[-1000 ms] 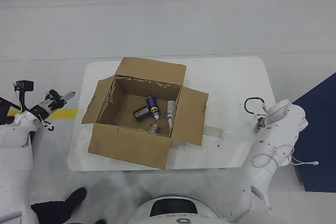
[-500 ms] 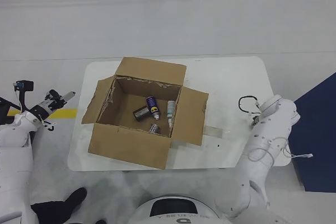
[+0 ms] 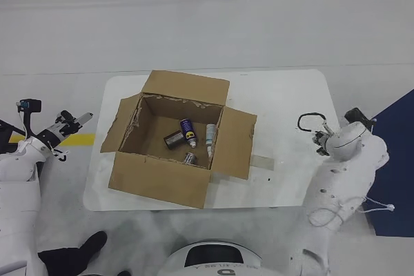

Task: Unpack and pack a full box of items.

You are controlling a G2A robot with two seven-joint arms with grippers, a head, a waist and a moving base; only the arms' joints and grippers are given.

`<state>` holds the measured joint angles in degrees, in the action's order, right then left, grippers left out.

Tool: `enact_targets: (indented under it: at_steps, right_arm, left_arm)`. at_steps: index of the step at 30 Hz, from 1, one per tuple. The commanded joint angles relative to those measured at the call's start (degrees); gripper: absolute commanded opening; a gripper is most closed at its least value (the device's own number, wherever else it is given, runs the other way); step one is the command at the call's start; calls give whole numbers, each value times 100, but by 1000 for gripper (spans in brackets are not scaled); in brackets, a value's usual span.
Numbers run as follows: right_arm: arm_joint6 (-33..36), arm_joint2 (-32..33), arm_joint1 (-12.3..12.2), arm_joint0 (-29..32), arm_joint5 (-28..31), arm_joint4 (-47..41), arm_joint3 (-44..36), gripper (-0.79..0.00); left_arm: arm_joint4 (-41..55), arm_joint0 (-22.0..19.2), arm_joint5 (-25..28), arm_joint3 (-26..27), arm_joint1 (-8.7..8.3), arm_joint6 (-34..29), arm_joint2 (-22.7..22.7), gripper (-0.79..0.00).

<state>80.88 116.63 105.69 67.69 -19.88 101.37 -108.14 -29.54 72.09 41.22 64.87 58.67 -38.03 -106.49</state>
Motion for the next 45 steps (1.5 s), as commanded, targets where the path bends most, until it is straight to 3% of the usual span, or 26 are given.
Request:
enact_targets:
  at_steps: [1,7,11,16,22,23,24,26,27,28,38,40,42,45]
  right_arm:
    - [17,-517,-136,277,65,-813,-582,-785]
    - [-493,-2654,-492,1287,20,-2101,-1577,-785]
    - [-840,-3879,-526,1302,25,-1856,-1328,-785]
    - [-1124,-4737,-505,949,-637,-1118,-838,-785]
    - [-1125,-4559,-504,948,-910,-1227,-1305,-785]
    - [-1197,-4510,-506,957,-948,-1224,-1343,-757]
    - [-1279,-4474,-507,970,-998,-1218,-1368,-545]
    - [-1291,-4450,-515,1010,-913,-1316,-1390,-419]
    - [-1240,-4388,-526,1046,-818,-1364,-1430,-111]
    - [-1196,-4276,-541,1100,-775,-1331,-1502,0]
    - [-1196,-4276,-541,1100,-775,-1331,-1502,0]
    - [-1433,-3920,-528,1163,-1268,-1571,-1317,0]
    - [-1856,-3646,-530,928,-1248,-1900,-790,0]
    - [-2358,-3330,-531,103,-1478,-1920,574,0]
  left_arm:
    - [0,0,0,0,0,0,0,0]
    - [0,0,0,0,0,0,0,0]
    - [0,0,0,0,0,0,0,0]
    - [0,0,0,0,0,0,0,0]
    - [0,0,0,0,0,0,0,0]
    - [0,0,0,0,0,0,0,0]
    - [0,0,0,0,0,0,0,0]
    - [0,0,0,0,0,0,0,0]
    - [0,0,0,0,0,0,0,0]
    - [0,0,0,0,0,0,0,0]
    - [0,0,0,0,0,0,0,0]
    - [0,0,0,0,0,0,0,0]
    - [0,0,0,0,0,0,0,0]
    - [0,0,0,0,0,0,0,0]
